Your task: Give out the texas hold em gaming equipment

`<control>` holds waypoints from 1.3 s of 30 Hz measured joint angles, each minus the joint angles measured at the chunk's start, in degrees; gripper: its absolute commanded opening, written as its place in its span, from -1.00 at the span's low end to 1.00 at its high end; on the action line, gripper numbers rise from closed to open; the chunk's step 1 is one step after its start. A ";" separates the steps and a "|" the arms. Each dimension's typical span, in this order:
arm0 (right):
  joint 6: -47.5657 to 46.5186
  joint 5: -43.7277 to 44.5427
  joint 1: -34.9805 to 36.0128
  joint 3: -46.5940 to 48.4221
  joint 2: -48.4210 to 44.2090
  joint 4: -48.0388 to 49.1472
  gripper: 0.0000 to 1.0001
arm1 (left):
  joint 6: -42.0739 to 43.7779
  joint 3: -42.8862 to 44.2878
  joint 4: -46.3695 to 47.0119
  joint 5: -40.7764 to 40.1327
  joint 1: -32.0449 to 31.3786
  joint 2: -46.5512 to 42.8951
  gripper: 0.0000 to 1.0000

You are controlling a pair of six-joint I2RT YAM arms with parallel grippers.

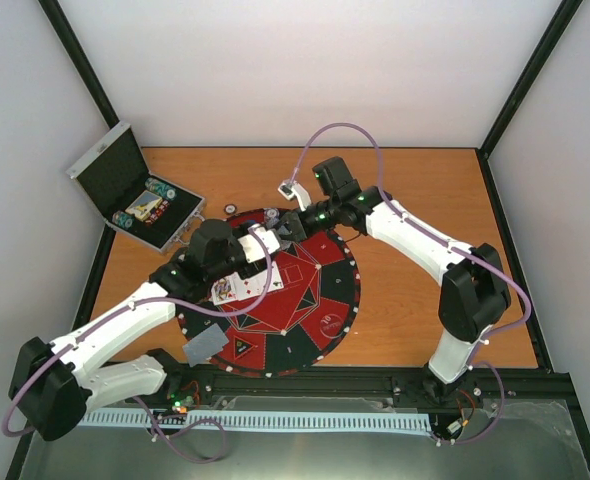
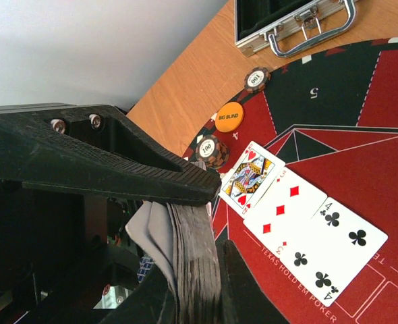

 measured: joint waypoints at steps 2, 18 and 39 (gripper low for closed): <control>-0.07 -0.02 0.02 0.02 0.00 -0.02 -0.94 | -0.15 0.00 -0.15 0.00 0.00 -0.07 0.11; 0.70 2.73 0.74 2.93 2.71 -2.47 -0.29 | -2.62 -4.85 0.90 -0.76 0.92 -3.48 0.10; -1.79 6.78 0.68 5.35 2.80 -6.78 -0.45 | -0.48 -6.43 0.20 -2.47 1.14 -3.48 0.08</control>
